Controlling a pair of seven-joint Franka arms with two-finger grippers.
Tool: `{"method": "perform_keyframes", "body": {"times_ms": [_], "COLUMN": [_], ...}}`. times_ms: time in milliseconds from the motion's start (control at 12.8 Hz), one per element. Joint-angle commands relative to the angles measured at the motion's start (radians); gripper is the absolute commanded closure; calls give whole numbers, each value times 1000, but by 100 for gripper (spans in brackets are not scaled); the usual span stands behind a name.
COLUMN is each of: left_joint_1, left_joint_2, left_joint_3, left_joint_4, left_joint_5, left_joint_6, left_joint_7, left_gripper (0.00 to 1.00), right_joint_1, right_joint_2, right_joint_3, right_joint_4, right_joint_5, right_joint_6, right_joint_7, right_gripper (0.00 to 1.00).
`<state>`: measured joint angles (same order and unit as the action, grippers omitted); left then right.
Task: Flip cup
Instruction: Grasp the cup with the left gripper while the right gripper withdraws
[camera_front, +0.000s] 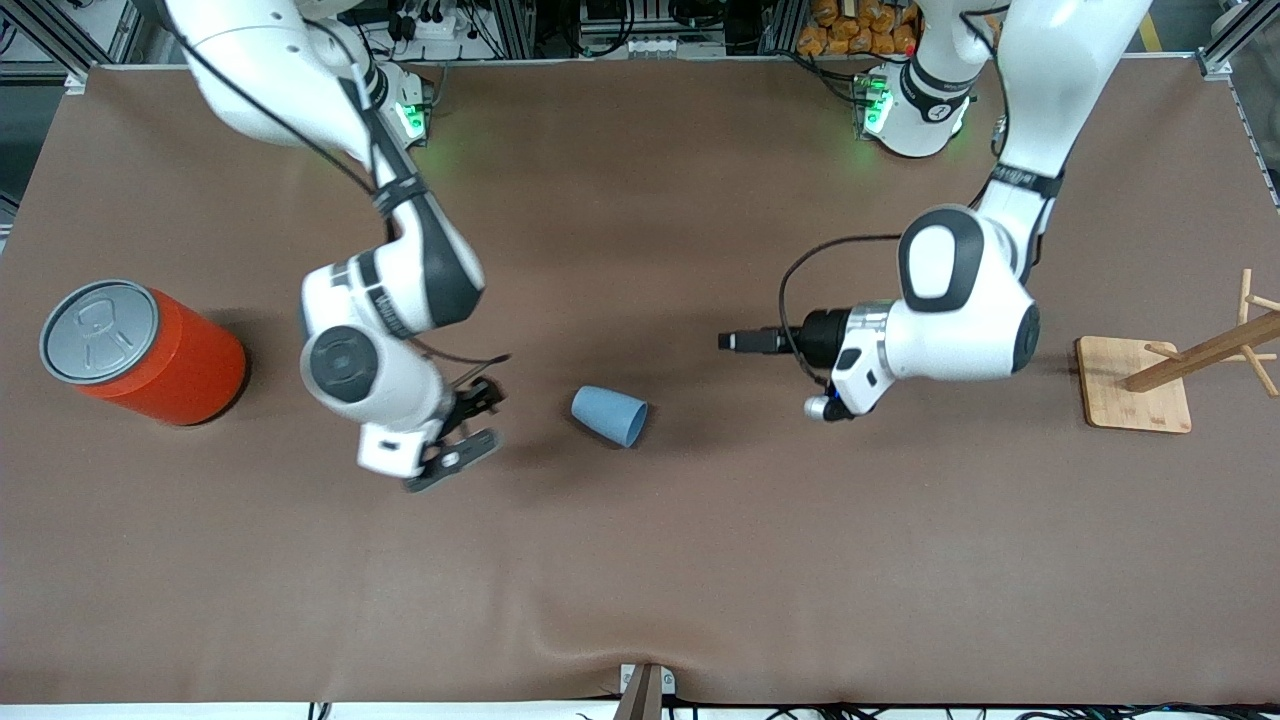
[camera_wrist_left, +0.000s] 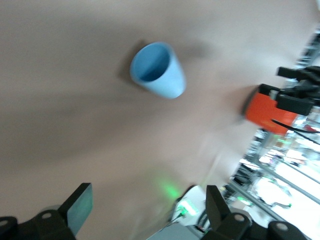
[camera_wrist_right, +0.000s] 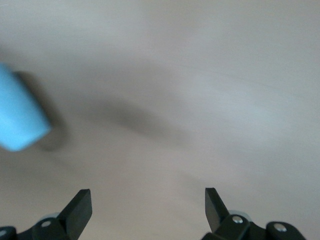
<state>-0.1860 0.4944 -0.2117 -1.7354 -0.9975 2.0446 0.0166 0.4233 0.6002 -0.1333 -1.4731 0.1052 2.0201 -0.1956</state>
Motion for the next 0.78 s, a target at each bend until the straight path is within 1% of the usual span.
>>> {"method": "perform_keyframes", "body": {"times_ms": [0, 156, 313, 391, 547, 626, 704], "left_joint_1": [-47, -105, -115, -116, -151, -167, -187], "left_joint_2": [202, 246, 324, 361, 394, 411, 438], "left_joint_3": [-5, -5, -5, -5, -5, -5, -5], "left_joint_4": [195, 255, 344, 388, 415, 418, 437], "left_joint_5": [-133, -161, -164, -164, -174, -179, -191], "left_joint_6": [41, 147, 160, 164, 245, 311, 350], "left_joint_7": [110, 166, 334, 411, 511, 569, 619], "left_gripper": [0, 0, 0, 0, 0, 0, 0], "right_joint_1": [-35, -112, -170, -193, -208, -221, -233], "right_joint_2": [12, 19, 27, 38, 64, 69, 72], "right_joint_3": [-67, -68, -68, -68, -68, -68, -68], "right_joint_4": [10, 4, 5, 4, 4, 4, 4], "right_joint_5": [27, 31, 30, 30, 28, 30, 30], "right_joint_6": [84, 143, 170, 224, 320, 341, 344], "right_joint_7": [44, 61, 59, 59, 59, 61, 61], "right_gripper": [0, 0, 0, 0, 0, 0, 0]}}
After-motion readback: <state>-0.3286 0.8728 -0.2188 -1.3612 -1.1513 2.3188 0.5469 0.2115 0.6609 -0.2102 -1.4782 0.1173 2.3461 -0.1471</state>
